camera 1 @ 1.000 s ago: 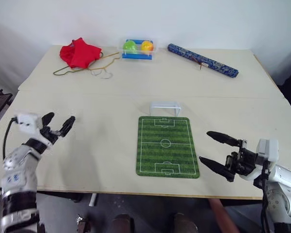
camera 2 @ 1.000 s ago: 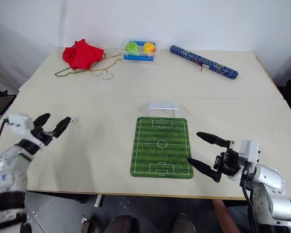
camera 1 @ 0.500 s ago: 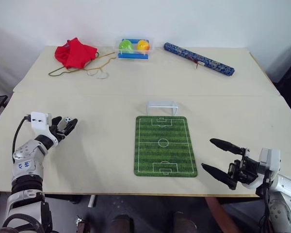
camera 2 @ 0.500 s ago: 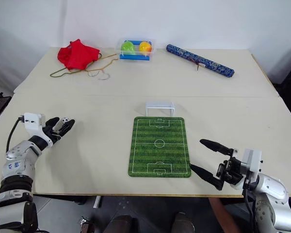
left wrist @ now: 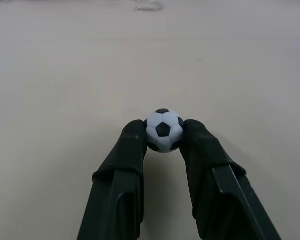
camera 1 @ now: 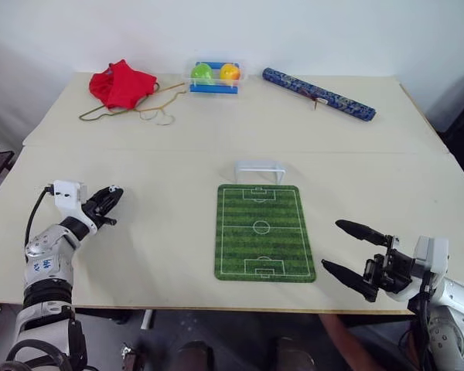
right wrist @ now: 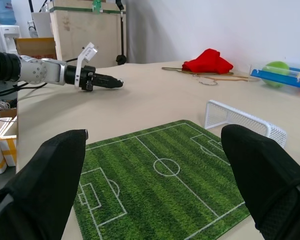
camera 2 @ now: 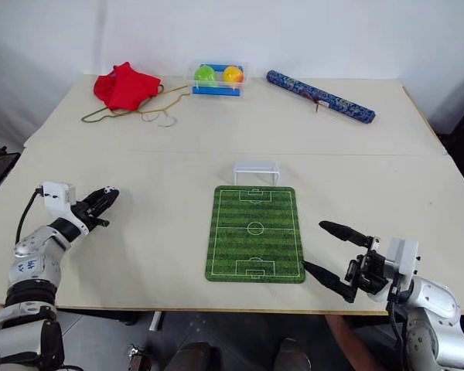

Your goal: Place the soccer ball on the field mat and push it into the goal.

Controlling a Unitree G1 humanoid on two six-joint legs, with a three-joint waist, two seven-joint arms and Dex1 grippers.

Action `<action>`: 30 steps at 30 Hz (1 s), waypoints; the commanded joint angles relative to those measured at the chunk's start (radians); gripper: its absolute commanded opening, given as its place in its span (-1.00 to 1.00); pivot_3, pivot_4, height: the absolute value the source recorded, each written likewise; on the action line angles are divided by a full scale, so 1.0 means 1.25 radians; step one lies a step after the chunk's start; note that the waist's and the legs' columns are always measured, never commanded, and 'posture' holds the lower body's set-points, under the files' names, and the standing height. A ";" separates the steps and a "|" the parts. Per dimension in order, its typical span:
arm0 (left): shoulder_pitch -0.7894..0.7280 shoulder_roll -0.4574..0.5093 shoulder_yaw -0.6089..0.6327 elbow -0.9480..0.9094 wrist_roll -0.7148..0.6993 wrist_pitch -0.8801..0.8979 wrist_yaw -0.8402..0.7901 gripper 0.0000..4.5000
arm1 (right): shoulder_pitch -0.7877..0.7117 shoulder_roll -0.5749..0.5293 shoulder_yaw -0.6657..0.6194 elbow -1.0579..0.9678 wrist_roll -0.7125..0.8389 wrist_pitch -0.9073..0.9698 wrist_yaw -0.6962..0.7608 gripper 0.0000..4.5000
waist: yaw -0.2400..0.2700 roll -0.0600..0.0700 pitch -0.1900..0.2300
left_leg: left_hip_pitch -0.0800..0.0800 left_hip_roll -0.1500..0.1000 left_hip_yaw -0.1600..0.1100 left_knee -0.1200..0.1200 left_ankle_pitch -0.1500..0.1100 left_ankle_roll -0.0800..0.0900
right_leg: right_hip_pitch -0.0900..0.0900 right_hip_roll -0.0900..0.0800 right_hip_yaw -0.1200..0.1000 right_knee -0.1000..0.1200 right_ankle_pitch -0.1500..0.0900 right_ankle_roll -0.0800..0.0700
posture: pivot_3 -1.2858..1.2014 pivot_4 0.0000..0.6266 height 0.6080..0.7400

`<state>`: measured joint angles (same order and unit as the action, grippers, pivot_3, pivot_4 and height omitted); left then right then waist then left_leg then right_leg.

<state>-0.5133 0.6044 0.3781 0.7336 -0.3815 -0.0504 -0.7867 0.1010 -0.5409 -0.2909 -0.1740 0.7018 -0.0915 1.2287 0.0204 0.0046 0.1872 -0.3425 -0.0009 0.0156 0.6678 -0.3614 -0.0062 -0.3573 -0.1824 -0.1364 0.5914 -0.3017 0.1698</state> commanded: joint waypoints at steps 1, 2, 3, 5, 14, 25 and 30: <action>0.006 0.023 -0.018 -0.149 -0.061 0.020 -0.141 -0.60 | 0.007 -0.024 -0.044 -0.017 0.018 -0.003 0.005 1.00 | 0.001 0.000 0.000 | -0.001 0.000 0.000 0.001 0.000 0.000 | 0.000 0.000 0.000 0.000 0.000 0.000 | 0.03 -0.52 1.00; 0.010 0.031 -0.054 -0.206 -0.068 0.045 -0.198 -0.60 | 0.015 -0.038 -0.060 -0.022 0.030 0.000 0.019 1.00 | 0.003 0.000 0.000 | -0.001 0.000 0.000 0.001 0.000 0.000 | 0.000 0.000 0.000 0.000 0.000 0.000 | 0.03 -0.52 1.00; 0.005 0.033 -0.084 -0.269 -0.090 0.089 -0.245 -0.60 | 0.024 -0.052 -0.080 -0.029 0.046 0.011 0.027 1.00 | 0.005 0.000 0.000 | -0.002 0.000 0.000 0.002 0.000 0.000 | -0.001 0.000 0.000 0.000 0.000 0.000 | 0.03 -0.52 1.00; -0.019 0.039 -0.153 -0.376 -0.134 0.198 -0.320 -0.60 | 0.045 -0.083 -0.110 -0.049 0.067 0.026 0.047 1.00 | 0.008 0.000 0.000 | -0.006 0.000 -0.002 0.007 -0.001 0.001 | -0.002 0.000 -0.002 0.001 0.000 0.001 | 0.03 -0.52 1.00; -0.133 -0.096 -0.497 -0.497 0.043 0.293 -0.325 -0.60 | 0.162 -0.132 -0.193 -0.063 0.051 0.010 0.119 1.00 | 0.005 0.000 0.000 | -0.007 -0.001 -0.001 0.011 -0.001 0.002 | -0.001 0.000 0.000 0.000 0.003 0.002 | 0.03 -0.52 1.00; -0.027 -0.186 -0.666 -0.626 0.182 0.283 -0.217 -0.60 | 0.322 -0.066 -0.259 -0.170 0.068 0.030 0.042 1.00 | 0.013 0.000 0.000 | -0.008 0.000 -0.002 0.012 -0.001 0.003 | -0.002 0.000 0.000 -0.001 0.003 0.002 | 0.03 -0.52 1.00; -0.021 -0.189 -0.666 -0.623 0.185 0.273 -0.226 -0.60 | 0.381 -0.043 -0.255 -0.175 0.076 -0.004 0.111 1.00 | 0.019 0.000 0.000 | -0.008 0.000 -0.001 0.012 -0.001 0.003 | -0.001 0.000 0.001 -0.001 0.003 0.002 | 0.03 -0.52 1.00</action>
<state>-0.5392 0.3733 -0.4589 -0.0086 -0.1503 0.3064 -1.0678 0.5613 -0.6016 -0.5909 -0.3826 0.7716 -0.0719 1.3332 0.0440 0.0051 0.1876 -0.3523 -0.0015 0.0138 0.6826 -0.3631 -0.0026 -0.3587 -0.1823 -0.1353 0.5901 -0.2979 0.1719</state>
